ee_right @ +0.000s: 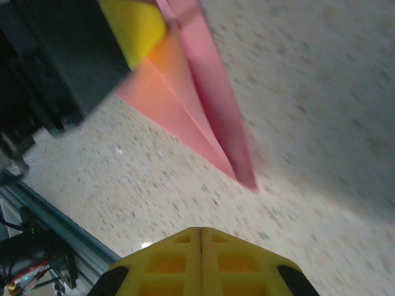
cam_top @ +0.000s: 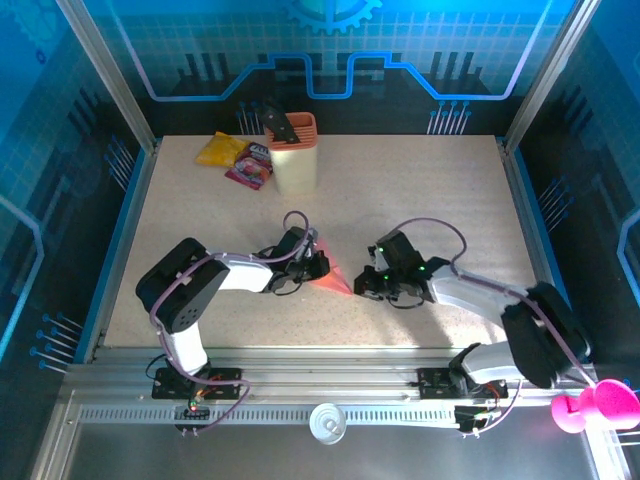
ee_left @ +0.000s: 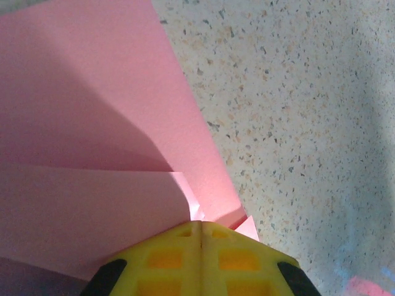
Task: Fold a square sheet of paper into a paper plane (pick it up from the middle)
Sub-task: Fourth fold the wing at the center of the table.
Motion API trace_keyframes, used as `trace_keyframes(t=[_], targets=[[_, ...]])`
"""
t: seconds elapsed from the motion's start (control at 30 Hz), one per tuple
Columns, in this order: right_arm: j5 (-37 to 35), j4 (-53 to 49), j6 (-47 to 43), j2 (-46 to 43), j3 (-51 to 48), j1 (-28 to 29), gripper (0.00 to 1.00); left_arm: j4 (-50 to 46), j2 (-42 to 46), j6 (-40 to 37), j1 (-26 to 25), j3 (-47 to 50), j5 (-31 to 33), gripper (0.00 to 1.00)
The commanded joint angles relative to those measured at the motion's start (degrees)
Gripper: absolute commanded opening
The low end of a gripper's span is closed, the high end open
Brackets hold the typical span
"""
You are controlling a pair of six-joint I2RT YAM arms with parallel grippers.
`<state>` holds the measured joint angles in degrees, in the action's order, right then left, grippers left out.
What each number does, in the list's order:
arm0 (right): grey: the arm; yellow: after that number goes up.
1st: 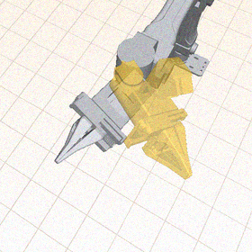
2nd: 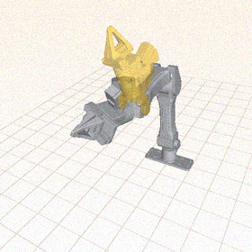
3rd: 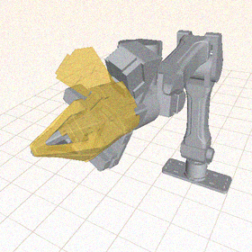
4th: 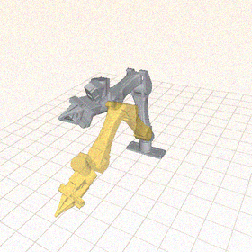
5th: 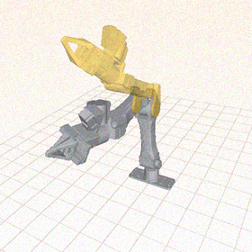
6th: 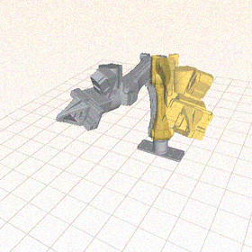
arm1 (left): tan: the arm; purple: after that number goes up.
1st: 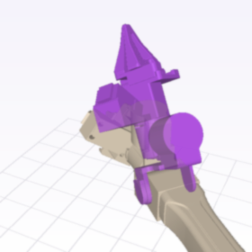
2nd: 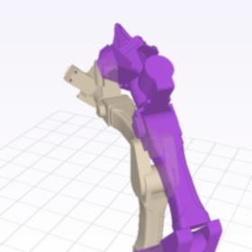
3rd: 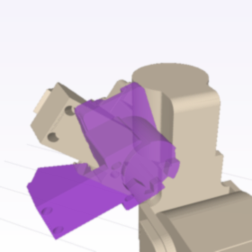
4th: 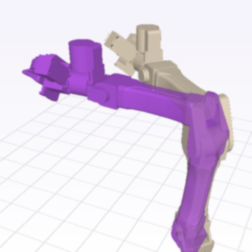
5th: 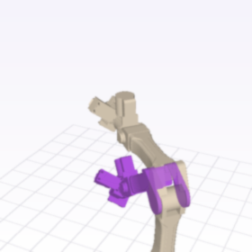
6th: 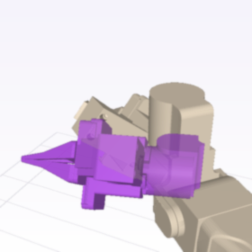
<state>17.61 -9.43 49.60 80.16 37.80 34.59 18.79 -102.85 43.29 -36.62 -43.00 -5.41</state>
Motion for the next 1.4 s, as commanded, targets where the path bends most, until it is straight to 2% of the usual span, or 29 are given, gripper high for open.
trace_keyframes(t=[0.0, 0.23, 0.53, 0.7, 0.83, 0.93, 1.07, 1.37], targets=[[2.3, 6.8, 1.9, 6.0, 2.5, 1.3, 0.00, -7.8, -1.1, 1.8, -1.6, 3.4, 2.1, 0.00], [2.8, 12.3, 2.8, 15.4, 4.0, 1.1, 0.00, -8.6, -0.5, 1.4, -1.7, 3.3, 2.3, 0.00], [4.8, 18.9, 5.0, 18.3, -4.2, -2.3, 0.00, -11.1, 3.9, -0.5, -1.7, -0.4, 0.1, 0.00], [6.2, 19.8, 5.1, 19.6, -5.9, -2.9, 0.00, -10.6, 8.5, 2.2, -2.3, -1.1, -2.4, 0.11], [6.9, 20.1, 5.2, 20.7, -6.3, -2.9, 0.00, -9.9, 10.6, 4.8, -4.3, -0.7, -2.2, 0.13], [7.2, 20.3, 5.4, 21.4, -6.6, -2.9, 0.00, -7.6, 10.5, 7.2, -5.8, 0.4, -1.9, 0.11], [7.5, 20.7, 5.8, 22.2, -6.7, -2.9, 0.00, -4.5, 8.4, 10.1, -7.0, 2.1, -1.1, 0.00], [7.3, 20.0, 6.4, 22.3, -7.6, -3.0, 0.00, 0.0, 2.1, 13.1, -7.1, 2.5, 0.7, 0.00]])
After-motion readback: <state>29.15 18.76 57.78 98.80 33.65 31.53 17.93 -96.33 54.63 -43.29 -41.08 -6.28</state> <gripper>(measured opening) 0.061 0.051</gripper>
